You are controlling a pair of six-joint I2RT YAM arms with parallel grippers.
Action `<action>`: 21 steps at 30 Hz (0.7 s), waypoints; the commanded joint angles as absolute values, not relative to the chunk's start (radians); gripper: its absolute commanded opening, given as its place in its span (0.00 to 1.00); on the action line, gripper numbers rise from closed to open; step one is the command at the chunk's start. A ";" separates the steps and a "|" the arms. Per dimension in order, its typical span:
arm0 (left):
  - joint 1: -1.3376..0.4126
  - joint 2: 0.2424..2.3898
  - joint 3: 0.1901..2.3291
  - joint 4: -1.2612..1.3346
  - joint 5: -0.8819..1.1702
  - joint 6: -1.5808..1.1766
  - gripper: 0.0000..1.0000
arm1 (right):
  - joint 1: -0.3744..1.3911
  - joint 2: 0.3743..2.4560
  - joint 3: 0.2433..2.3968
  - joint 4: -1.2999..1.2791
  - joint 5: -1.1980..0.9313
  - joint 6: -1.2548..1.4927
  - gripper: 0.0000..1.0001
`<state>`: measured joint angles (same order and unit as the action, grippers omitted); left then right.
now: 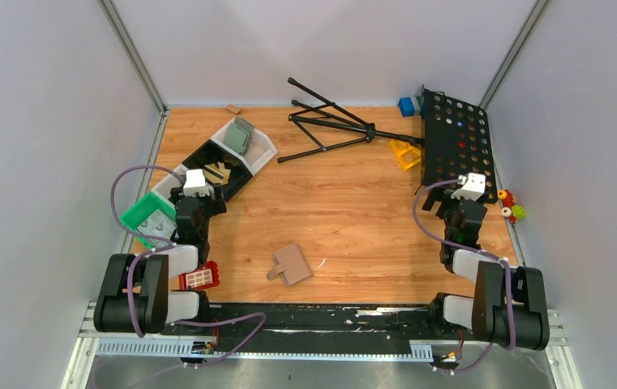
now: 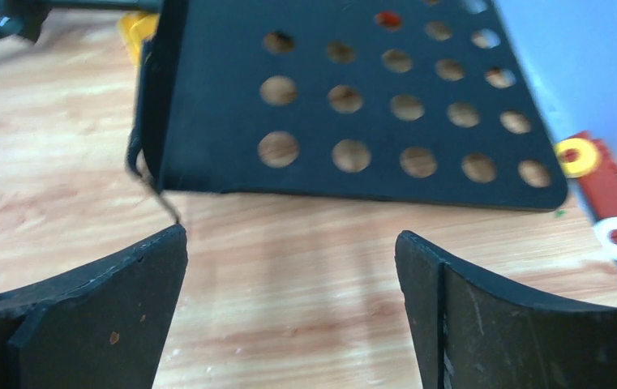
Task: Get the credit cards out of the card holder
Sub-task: Reset both arms
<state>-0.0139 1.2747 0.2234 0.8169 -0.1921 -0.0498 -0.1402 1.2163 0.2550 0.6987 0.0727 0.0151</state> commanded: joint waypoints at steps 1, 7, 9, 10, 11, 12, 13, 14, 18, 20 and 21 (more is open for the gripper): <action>-0.013 1.279 0.233 0.908 -0.154 -0.023 0.89 | -0.144 1.273 0.170 0.989 -0.140 0.011 1.00; -0.018 1.338 0.202 1.024 -0.103 -0.004 1.00 | -0.093 1.316 0.209 0.954 -0.072 -0.012 1.00; -0.018 1.378 0.181 1.117 -0.030 0.021 1.00 | -0.055 1.411 0.210 1.075 -0.060 -0.072 0.99; -0.018 1.371 0.192 1.071 0.016 0.041 1.00 | -0.023 1.431 0.211 1.090 -0.055 -0.111 1.00; -0.018 1.354 0.204 1.032 0.029 0.050 1.00 | 0.019 1.405 0.223 1.022 0.011 -0.127 1.00; -0.018 1.356 0.203 1.035 0.023 0.050 1.00 | 0.039 1.373 0.230 0.959 0.073 -0.120 1.00; -0.018 1.371 0.198 1.067 0.021 0.044 1.00 | 0.045 1.378 0.224 0.983 0.091 -0.119 1.00; -0.018 1.376 0.193 1.088 0.019 0.042 1.00 | 0.046 1.402 0.225 1.015 0.102 -0.122 1.00; -0.020 1.367 0.199 1.059 0.018 0.044 1.00 | 0.044 1.396 0.244 0.968 0.106 -0.118 1.00; -0.020 1.367 0.199 1.061 0.018 0.044 1.00 | 0.044 1.393 0.249 0.955 0.106 -0.118 1.00; -0.020 1.367 0.199 1.058 0.018 0.044 1.00 | 0.044 1.392 0.249 0.955 0.106 -0.119 1.00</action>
